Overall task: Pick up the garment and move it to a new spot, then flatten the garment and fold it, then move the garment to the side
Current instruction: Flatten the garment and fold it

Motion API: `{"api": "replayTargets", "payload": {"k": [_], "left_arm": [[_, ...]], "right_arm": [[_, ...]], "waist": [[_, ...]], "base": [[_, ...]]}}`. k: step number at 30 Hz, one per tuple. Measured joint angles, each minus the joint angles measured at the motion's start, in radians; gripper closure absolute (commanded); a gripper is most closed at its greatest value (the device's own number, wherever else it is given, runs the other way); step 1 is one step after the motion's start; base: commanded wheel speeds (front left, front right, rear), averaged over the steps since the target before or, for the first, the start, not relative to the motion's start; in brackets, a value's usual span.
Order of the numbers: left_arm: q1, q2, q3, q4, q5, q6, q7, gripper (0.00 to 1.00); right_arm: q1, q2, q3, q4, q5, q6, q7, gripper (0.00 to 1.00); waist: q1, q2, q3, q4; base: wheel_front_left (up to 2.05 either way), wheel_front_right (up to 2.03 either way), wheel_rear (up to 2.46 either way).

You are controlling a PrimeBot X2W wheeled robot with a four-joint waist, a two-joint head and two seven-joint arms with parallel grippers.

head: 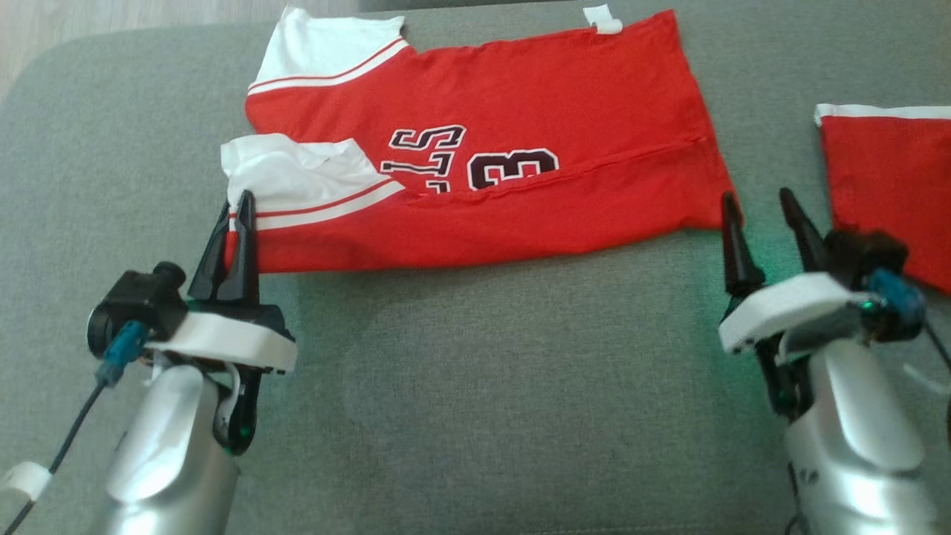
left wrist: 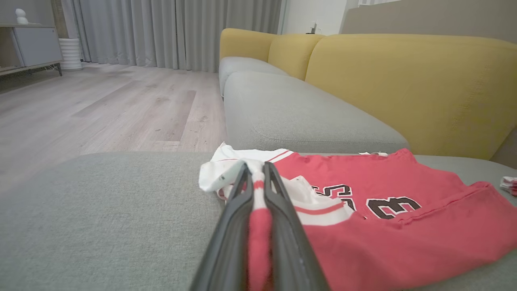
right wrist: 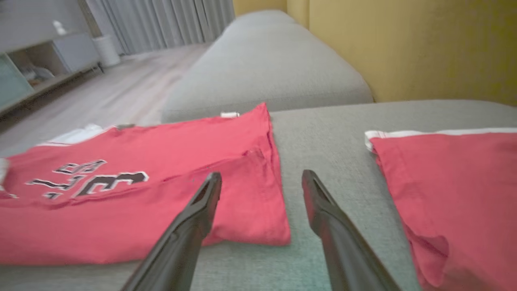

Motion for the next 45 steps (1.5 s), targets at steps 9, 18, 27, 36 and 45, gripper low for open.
{"api": "replayTargets", "payload": {"k": [9,18,27,36,45], "left_arm": [[0.023,-0.002,-0.035,-0.064,0.013,-0.004,0.000,1.00],[0.020,-0.004,-0.043,-0.067,0.017,-0.010,0.000,1.00],[0.020,0.005,-0.042,-0.018,0.017,-0.006,0.003,1.00],[0.097,0.036,-0.076,0.027,0.016,-0.005,0.083,1.00],[0.237,0.088,-0.105,-0.062,-0.011,-0.015,0.188,1.00]], "right_arm": [[-0.150,0.000,-0.082,0.211,-0.117,0.000,0.187,0.00],[-0.239,-0.005,-0.119,0.300,-0.237,0.000,0.282,0.05],[-0.229,0.002,-0.132,0.316,-0.257,0.000,0.255,1.00],[-0.075,0.003,-0.154,0.282,-0.199,0.000,0.251,1.00],[0.134,0.006,-0.119,0.093,-0.136,0.000,0.371,1.00]], "waist": [[0.0001,0.0000,0.039,0.034],[0.0001,0.0000,0.067,0.060],[0.0001,0.0000,0.040,0.041],[0.0000,0.0000,-0.064,0.013],[-0.0002,0.0000,-0.178,-0.008]], "base": [[0.00,0.00,0.00],[0.00,0.00,0.00],[0.00,0.00,0.00],[0.00,0.00,0.00],[0.00,0.00,0.00]]}}
